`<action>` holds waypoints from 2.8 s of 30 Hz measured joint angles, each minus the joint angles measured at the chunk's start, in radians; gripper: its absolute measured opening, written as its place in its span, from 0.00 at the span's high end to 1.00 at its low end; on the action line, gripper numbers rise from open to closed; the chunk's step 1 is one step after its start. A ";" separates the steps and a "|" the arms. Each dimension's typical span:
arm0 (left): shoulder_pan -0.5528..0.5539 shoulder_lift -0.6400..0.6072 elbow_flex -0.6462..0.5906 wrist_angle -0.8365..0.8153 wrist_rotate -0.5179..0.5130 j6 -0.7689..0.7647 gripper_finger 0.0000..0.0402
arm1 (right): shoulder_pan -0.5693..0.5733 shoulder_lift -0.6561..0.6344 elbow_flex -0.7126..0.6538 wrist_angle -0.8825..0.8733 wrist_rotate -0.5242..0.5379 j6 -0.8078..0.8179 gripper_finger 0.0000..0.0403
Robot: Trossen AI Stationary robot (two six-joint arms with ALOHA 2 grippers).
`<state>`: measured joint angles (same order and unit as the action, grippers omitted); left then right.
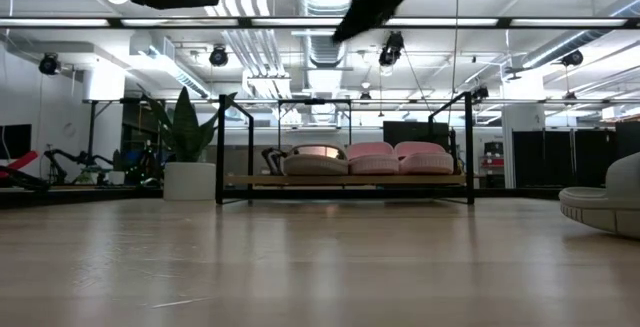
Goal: Pick and place slides into the shelf
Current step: Put the gray slide on the shelf
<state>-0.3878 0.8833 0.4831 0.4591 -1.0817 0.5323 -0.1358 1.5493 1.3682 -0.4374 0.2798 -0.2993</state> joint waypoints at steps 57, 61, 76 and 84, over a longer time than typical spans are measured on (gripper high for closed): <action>-0.014 0.394 0.041 0.185 0.482 -0.708 0.72 | 1.170 0.236 -0.033 -0.517 0.364 0.874 0.49; -0.018 0.395 0.031 0.172 0.509 -0.709 0.72 | 1.167 0.327 0.034 -0.707 0.379 0.945 0.49; -0.018 0.398 0.029 0.177 0.512 -0.709 0.72 | 1.161 0.472 0.173 -0.841 0.294 1.060 0.49; -0.018 0.398 0.028 0.177 0.512 -0.704 0.72 | 1.141 0.501 0.141 -0.866 0.296 1.059 0.50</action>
<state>-0.4061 1.2812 0.5114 0.6361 -0.5701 -0.1715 1.0051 2.0498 1.5094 -1.3032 0.5762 0.7601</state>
